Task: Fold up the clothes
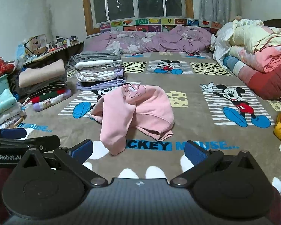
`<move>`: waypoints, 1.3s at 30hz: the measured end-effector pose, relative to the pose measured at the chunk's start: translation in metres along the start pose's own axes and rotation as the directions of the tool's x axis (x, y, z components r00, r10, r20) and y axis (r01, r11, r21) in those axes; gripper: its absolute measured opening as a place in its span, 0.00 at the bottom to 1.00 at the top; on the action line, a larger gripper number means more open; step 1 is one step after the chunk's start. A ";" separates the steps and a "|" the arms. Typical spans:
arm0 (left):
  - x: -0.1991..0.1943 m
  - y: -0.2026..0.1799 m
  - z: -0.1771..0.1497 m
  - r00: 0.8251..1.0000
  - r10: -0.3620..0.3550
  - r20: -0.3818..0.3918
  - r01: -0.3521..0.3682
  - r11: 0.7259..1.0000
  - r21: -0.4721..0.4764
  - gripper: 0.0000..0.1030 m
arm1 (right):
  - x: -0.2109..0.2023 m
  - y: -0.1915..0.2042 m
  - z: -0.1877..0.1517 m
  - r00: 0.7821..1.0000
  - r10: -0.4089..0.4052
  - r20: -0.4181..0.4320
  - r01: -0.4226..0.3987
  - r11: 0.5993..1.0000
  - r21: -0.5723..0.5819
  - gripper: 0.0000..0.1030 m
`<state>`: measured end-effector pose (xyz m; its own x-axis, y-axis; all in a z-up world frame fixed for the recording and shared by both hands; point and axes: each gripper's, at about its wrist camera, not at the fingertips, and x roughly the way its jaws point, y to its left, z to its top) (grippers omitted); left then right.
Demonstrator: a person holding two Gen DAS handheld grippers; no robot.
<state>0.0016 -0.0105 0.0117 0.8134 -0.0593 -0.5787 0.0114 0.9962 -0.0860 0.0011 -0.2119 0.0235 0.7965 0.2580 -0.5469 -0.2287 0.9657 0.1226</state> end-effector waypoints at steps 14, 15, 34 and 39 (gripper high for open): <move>0.015 0.003 0.006 1.000 -0.024 -0.010 0.024 0.999 -0.023 1.00 | 0.023 -0.006 0.008 1.000 0.012 -0.025 -0.012 1.000 0.006 1.00; 0.017 0.002 0.006 1.000 -0.027 -0.012 0.027 0.999 -0.019 1.00 | 0.025 -0.008 0.008 0.999 0.014 -0.029 -0.014 1.000 0.008 1.00; 0.076 0.017 0.029 0.990 -0.125 -0.071 0.117 0.987 -0.107 1.00 | 0.078 -0.042 0.023 0.997 0.055 -0.061 -0.052 0.997 0.049 1.00; 0.101 0.032 0.040 0.989 -0.148 -0.022 0.144 0.981 -0.132 1.00 | 0.101 -0.060 0.034 0.991 0.124 -0.055 -0.120 0.990 0.081 1.00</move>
<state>0.1074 0.0180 -0.0170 0.7896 -0.2074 -0.5775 0.0516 0.9603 -0.2743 0.1143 -0.2429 -0.0108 0.7296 0.3742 -0.5724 -0.2765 0.9270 0.2535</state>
